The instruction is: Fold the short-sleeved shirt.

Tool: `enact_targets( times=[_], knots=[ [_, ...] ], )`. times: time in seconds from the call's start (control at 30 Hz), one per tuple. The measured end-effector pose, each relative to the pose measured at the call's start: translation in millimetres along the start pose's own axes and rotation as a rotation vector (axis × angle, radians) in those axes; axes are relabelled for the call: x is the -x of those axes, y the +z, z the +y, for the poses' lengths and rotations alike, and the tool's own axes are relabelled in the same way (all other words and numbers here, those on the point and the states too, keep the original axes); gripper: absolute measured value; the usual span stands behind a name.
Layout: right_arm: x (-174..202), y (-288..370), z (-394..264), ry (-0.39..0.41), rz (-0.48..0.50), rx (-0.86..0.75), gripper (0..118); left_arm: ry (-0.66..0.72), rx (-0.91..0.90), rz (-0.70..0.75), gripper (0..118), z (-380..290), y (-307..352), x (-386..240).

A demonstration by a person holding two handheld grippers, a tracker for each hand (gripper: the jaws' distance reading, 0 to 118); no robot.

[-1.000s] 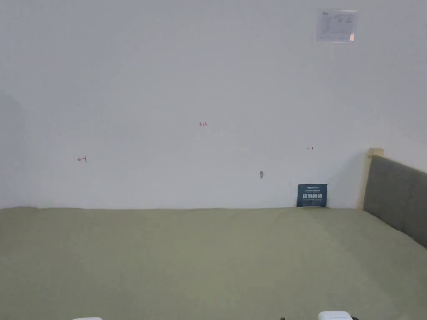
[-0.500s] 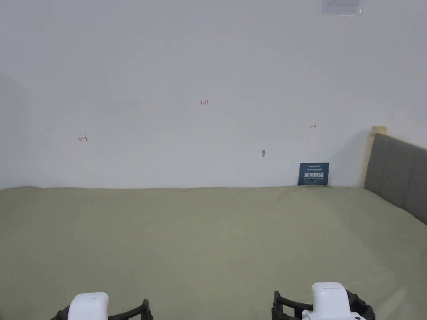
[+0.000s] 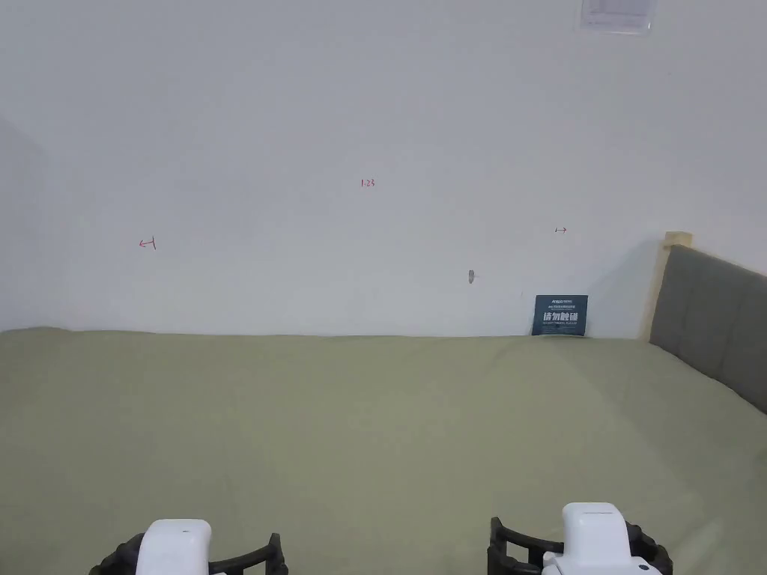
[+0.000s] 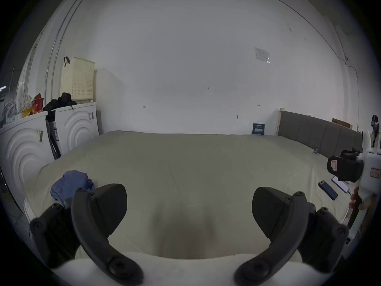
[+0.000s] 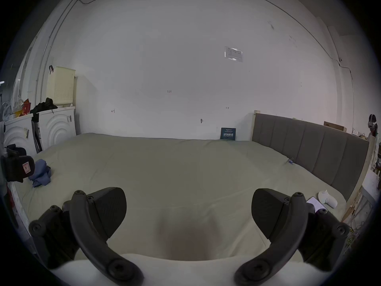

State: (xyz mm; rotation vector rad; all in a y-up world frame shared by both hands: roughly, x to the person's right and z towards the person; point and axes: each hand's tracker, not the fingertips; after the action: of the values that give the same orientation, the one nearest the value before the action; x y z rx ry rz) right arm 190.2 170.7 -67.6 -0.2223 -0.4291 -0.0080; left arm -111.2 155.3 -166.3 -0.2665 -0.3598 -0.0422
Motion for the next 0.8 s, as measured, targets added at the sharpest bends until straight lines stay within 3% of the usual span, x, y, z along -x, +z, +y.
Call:
enact_targets(
  times=[0.23,0.5,0.8],
  knots=[
    [-3.1,0.3,-2.2,-0.021,-0.001,0.01,118,0.019,-0.013,-0.005,118,2.0,2.1,1.2],
    [-4.0,-2.4,1.7,-0.063,0.065,0.049,118,0.039,-0.017,-0.005,118,5.0,2.3,1.2],
    [-2.7,-2.4,-4.3,-0.052,0.015,0.084,118,0.023,0.015,0.001,118,10.3,-2.8,-1.7]
  ],
)
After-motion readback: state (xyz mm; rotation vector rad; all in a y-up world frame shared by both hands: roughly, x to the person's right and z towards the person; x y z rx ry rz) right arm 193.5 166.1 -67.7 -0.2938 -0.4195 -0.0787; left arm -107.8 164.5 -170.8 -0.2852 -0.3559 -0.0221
